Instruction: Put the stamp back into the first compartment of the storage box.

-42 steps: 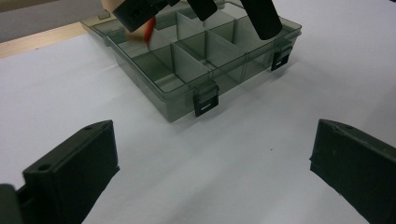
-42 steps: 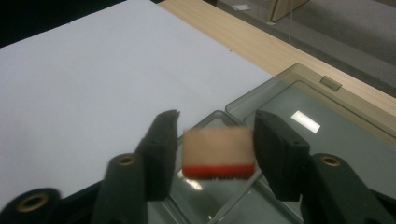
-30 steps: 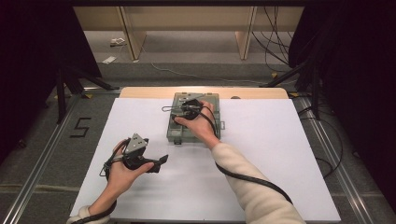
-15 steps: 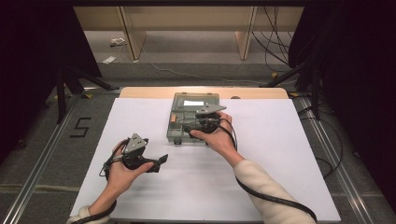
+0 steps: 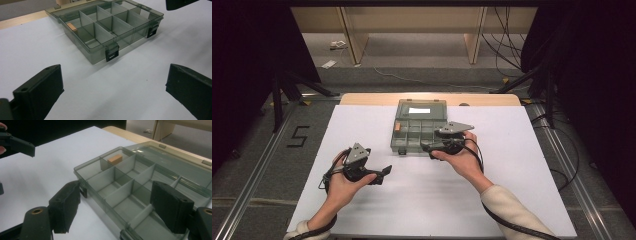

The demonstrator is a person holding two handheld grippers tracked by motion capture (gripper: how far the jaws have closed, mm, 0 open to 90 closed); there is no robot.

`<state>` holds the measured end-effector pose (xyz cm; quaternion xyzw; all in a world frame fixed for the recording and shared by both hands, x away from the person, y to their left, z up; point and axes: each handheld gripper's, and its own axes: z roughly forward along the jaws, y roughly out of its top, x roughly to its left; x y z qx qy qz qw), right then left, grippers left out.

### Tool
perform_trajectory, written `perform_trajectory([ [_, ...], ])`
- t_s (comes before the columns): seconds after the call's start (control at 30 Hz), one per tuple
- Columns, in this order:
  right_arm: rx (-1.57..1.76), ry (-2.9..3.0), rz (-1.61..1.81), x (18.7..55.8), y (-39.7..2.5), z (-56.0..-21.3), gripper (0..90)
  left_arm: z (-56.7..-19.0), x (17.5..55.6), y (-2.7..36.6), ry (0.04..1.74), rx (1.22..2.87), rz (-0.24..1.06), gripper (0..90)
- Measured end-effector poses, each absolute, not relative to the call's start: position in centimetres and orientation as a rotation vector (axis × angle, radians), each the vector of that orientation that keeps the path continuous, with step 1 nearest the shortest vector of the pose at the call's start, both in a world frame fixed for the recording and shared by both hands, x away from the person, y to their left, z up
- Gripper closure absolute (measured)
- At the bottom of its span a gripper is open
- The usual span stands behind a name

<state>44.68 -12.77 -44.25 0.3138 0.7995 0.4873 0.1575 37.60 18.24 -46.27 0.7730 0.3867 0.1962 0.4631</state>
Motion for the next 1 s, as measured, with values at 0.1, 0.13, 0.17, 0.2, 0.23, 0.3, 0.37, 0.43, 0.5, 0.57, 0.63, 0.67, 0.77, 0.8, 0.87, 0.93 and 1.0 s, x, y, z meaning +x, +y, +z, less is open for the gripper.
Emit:
perform_trajectory([
  [0.1, 0.893, 2.279, 1.397, 44.2, -13.5, -44.3, 25.2, -46.3, 37.6, 18.3, 0.951, 1.9, 0.483, 0.2],
  [0.13, 0.892, 2.277, 1.397, 44.0, -13.7, -44.3, 25.2, -46.3, 37.6, 18.3, 0.952, 1.898, 0.482, 0.2],
  [0.17, 0.892, 2.274, 1.396, 43.8, -14.0, -44.4, 25.2, -46.3, 37.6, 18.3, 0.952, 1.898, 0.482, 0.2],
  [0.2, 0.896, 2.275, 1.397, 43.6, -14.2, -44.4, 25.1, -46.3, 37.6, 18.3, 0.952, 1.898, 0.482, 0.2],
  [0.23, 0.899, 2.274, 1.395, 43.5, -14.5, -44.5, 25.1, -46.3, 37.6, 18.3, 0.951, 1.898, 0.482, 0.2],
  [0.3, 0.899, 2.272, 1.393, 43.2, -14.9, -44.6, 25.1, -46.3, 37.6, 18.3, 0.951, 1.897, 0.482, 0.2],
  [0.37, 0.899, 2.27, 1.394, 42.8, -15.3, -44.8, 25.2, -46.2, 37.6, 18.3, 0.951, 1.898, 0.483, 0.2],
  [0.43, 0.9, 2.263, 1.397, 42.5, -15.7, -44.9, 25.2, -46.2, 37.6, 18.3, 0.951, 1.897, 0.483, 0.2],
  [0.5, 0.899, 2.263, 1.399, 42.3, -15.9, -45.0, 25.2, -46.2, 37.6, 18.3, 0.951, 1.897, 0.483, 0.2],
  [0.57, 0.898, 2.263, 1.404, 42.0, -16.2, -45.1, 25.2, -46.2, 37.6, 18.3, 0.951, 1.897, 0.482, 0.2],
  [0.63, 0.9, 2.263, 1.407, 41.8, -16.3, -45.2, 25.2, -46.2, 37.6, 18.3, 0.952, 1.895, 0.481, 0.2],
  [0.67, 0.898, 2.26, 1.409, 41.7, -16.4, -45.2, 25.2, -46.2, 37.6, 18.3, 0.952, 1.895, 0.481, 0.2],
  [0.77, 0.898, 2.256, 1.415, 41.4, -16.8, -45.2, 25.3, -46.2, 37.6, 18.4, 0.954, 1.892, 0.482, 0.3],
  [0.8, 0.896, 2.257, 1.417, 41.2, -16.9, -45.2, 25.3, -46.2, 37.6, 18.4, 0.954, 1.892, 0.481, 0.3],
  [0.87, 0.893, 2.254, 1.422, 41.0, -17.0, -45.2, 25.3, -46.2, 37.6, 18.4, 0.954, 1.891, 0.48, 0.3],
  [0.93, 0.893, 2.254, 1.421, 40.9, -17.2, -45.2, 25.3, -46.2, 37.6, 18.4, 0.954, 1.891, 0.482, 0.3],
  [1.0, 0.89, 2.256, 1.423, 40.7, -17.3, -45.2, 25.2, -46.2, 37.6, 18.4, 0.952, 1.892, 0.483, 0.3],
])
